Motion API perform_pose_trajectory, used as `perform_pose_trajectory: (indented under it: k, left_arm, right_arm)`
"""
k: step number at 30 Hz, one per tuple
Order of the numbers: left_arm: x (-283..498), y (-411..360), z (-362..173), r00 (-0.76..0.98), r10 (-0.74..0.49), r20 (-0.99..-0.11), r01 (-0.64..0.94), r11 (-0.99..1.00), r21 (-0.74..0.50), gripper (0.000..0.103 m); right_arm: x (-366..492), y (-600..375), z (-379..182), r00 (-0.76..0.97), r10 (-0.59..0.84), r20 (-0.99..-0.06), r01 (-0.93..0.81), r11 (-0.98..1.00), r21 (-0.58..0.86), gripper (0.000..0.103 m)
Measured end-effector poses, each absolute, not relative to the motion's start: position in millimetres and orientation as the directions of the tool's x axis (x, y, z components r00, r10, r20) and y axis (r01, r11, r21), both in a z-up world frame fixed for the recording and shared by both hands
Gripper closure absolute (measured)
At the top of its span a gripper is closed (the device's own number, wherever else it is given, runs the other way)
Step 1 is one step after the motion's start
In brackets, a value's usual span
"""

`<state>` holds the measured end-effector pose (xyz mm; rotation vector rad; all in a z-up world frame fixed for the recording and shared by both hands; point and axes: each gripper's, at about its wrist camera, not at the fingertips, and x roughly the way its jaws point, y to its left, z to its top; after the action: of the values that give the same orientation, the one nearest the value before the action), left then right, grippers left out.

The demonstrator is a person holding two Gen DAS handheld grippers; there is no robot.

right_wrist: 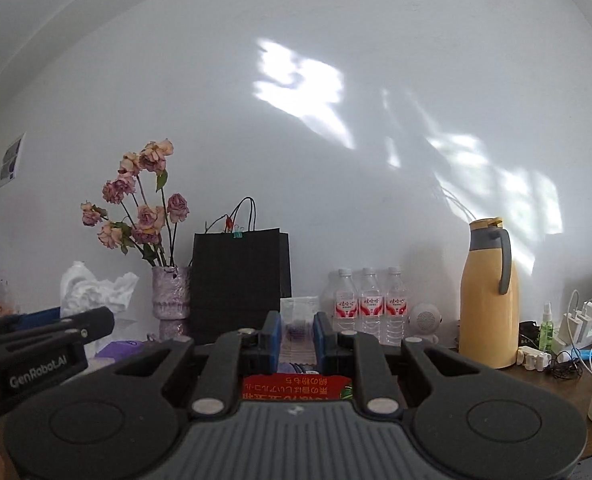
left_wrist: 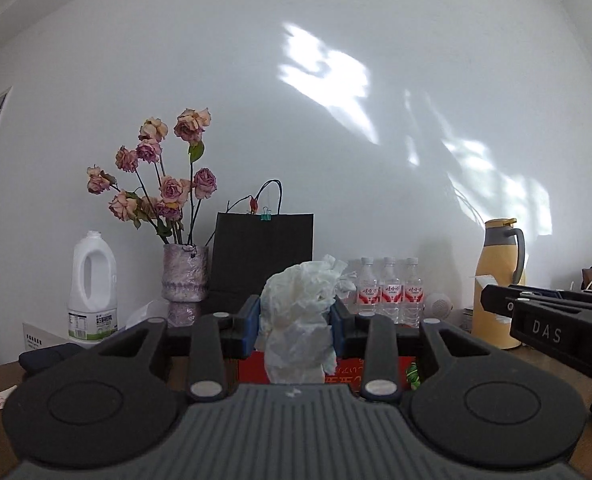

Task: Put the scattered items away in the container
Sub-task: 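Carry the white tissue over the box and open the left tool inside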

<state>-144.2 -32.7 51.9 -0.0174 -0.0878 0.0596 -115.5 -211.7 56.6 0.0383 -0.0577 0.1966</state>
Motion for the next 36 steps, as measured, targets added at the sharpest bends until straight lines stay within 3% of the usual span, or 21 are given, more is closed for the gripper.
perform_pose_trajectory:
  k: [6,8,14,16,18,21,26,30,34,36]
  left_arm:
    - [-130.6,-30.2,57.9,0.993,0.059,0.101,-0.056,0.998,-0.035,0.067]
    - [-110.3,-24.9,65.5,0.997,0.0,0.076,0.006,0.997,-0.073,0.066]
    - [9.6,-18.4,105.4,0.998,-0.05,0.029,0.052,0.997,-0.053,0.066]
    - [61.6,-18.0,129.4,0.998,-0.063,-0.032,0.062,0.998,-0.029,0.066]
    - [116.3,-12.5,150.6,0.984,-0.096,-0.151,0.09,0.995,-0.045,0.066]
    - [195.7,-3.1,161.0,0.914,-0.129,-0.386,0.1,0.991,-0.094,0.067]
    - [292.7,-14.3,125.8,0.733,-0.195,-0.652,0.112,0.98,-0.167,0.067]
    - [326.2,-33.2,72.7,0.657,-0.129,-0.743,0.121,0.991,-0.065,0.067]
    - [333.9,-43.8,45.4,0.652,-0.124,-0.748,0.153,0.988,-0.03,0.052]
    - [334.6,-50.1,46.2,0.652,-0.099,-0.752,0.155,0.988,0.004,0.05]
  right_arm:
    - [-109.1,-214.6,56.2,0.98,0.191,0.06,-0.195,0.98,0.052,0.087]
    - [-97.3,-215.8,59.7,0.978,0.201,0.053,-0.204,0.978,0.051,0.087]
    - [-6.7,-222.4,102.1,0.971,0.236,0.045,-0.238,0.969,0.058,0.087]
    - [42.0,-227.5,126.4,0.968,0.251,0.009,-0.251,0.964,0.085,0.087]
    - [97.7,-231.1,151.7,0.959,0.266,-0.099,-0.258,0.962,0.093,0.087]
    - [181.5,-234.4,175.3,0.888,0.307,-0.343,-0.287,0.952,0.109,0.087]
    - [296.6,-231.7,148.0,0.67,0.321,-0.669,-0.267,0.946,0.186,0.087]
    - [344.6,-219.0,84.1,0.525,0.302,-0.795,-0.214,0.952,0.22,0.087]
    - [365.8,-208.8,37.3,0.45,0.269,-0.852,-0.184,0.961,0.206,0.084]
    - [372.3,-209.1,25.4,0.421,0.27,-0.866,-0.165,0.961,0.22,0.083]
